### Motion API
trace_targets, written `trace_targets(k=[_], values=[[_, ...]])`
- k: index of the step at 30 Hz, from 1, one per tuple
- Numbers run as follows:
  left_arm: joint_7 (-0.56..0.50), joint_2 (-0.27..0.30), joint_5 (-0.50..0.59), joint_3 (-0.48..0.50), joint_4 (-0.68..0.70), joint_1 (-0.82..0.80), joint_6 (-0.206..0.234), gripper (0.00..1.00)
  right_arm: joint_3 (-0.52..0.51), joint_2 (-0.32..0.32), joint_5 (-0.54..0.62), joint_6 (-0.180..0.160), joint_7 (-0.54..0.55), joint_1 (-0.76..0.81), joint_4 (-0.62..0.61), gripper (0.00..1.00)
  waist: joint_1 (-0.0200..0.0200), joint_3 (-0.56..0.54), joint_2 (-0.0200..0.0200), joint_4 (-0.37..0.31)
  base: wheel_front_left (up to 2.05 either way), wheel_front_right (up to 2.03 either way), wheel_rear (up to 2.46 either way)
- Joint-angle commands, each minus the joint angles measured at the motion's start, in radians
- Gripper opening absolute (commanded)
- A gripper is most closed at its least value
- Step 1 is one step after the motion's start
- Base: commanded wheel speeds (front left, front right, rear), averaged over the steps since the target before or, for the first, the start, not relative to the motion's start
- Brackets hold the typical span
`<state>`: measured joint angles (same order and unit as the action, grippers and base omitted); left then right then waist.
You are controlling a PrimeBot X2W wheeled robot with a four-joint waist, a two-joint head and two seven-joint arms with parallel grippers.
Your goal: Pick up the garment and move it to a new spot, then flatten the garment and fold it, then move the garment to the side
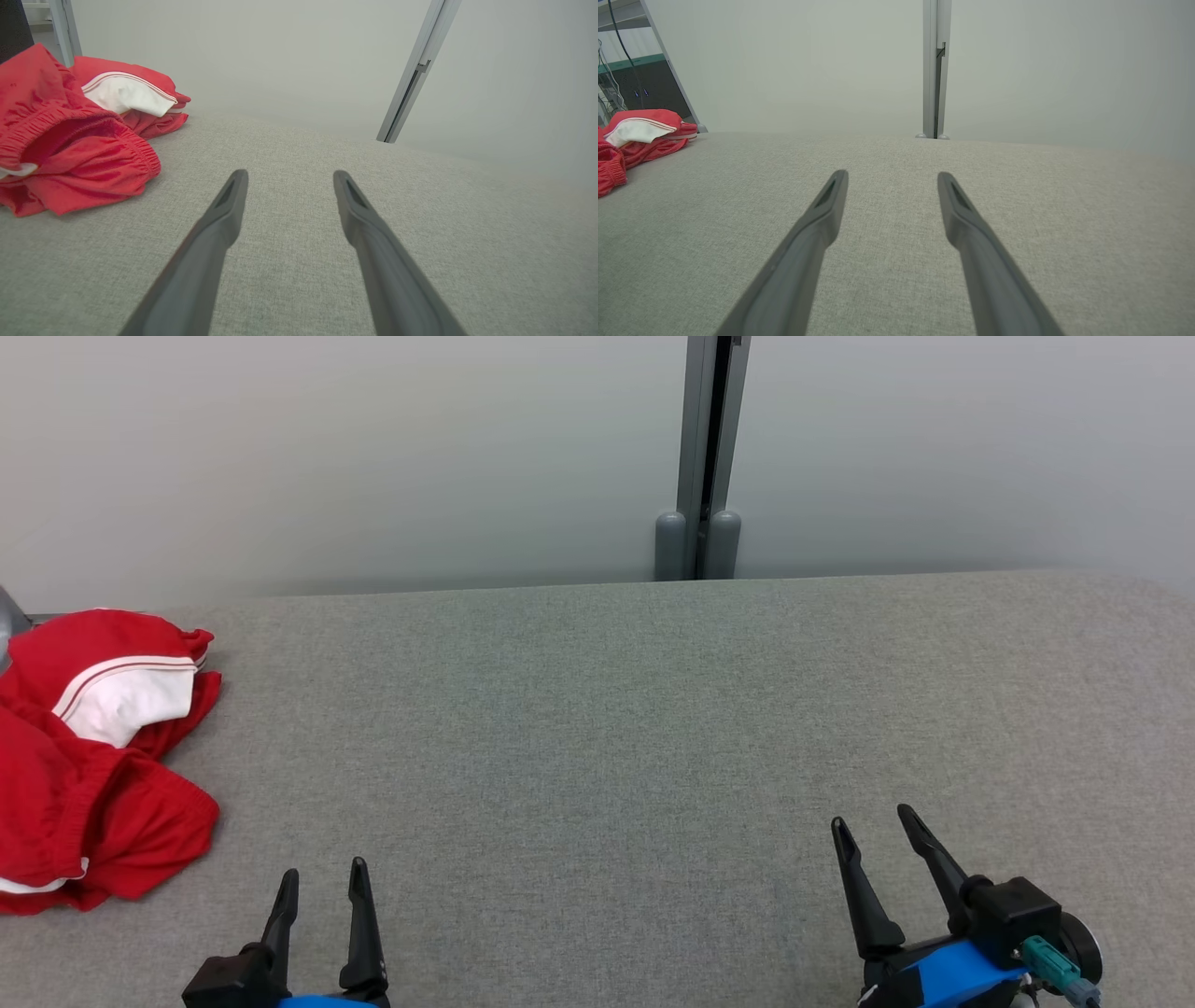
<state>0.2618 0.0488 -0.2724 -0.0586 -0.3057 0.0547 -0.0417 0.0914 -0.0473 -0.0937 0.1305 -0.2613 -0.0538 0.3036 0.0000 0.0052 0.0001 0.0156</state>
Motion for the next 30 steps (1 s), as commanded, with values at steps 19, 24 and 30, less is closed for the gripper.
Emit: trace_targets(k=[19, 24, 30], values=[[0.004, 0.002, 0.001, 0.003, 0.006, -0.016, 0.005, 1.00, -0.013, -0.005, 0.015, 0.000, -0.005, 0.006, -0.013, 1.00, 0.0000, 0.013, -0.0001, 0.208, 0.00, 0.00, 0.00], [0.004, 0.002, 0.006, 0.011, 0.006, -0.015, 0.005, 1.00, -0.010, -0.005, 0.007, 0.000, -0.005, 0.007, -0.009, 1.00, 0.0000, 0.013, -0.0001, 0.286, 0.00, 0.00, 0.00], [0.004, 0.002, 0.015, 0.031, 0.008, -0.002, 0.000, 1.00, 0.004, -0.005, -0.005, 0.000, -0.005, 0.012, -0.002, 1.00, 0.0000, 0.003, -0.0001, 0.380, 0.00, 0.00, 0.00]])
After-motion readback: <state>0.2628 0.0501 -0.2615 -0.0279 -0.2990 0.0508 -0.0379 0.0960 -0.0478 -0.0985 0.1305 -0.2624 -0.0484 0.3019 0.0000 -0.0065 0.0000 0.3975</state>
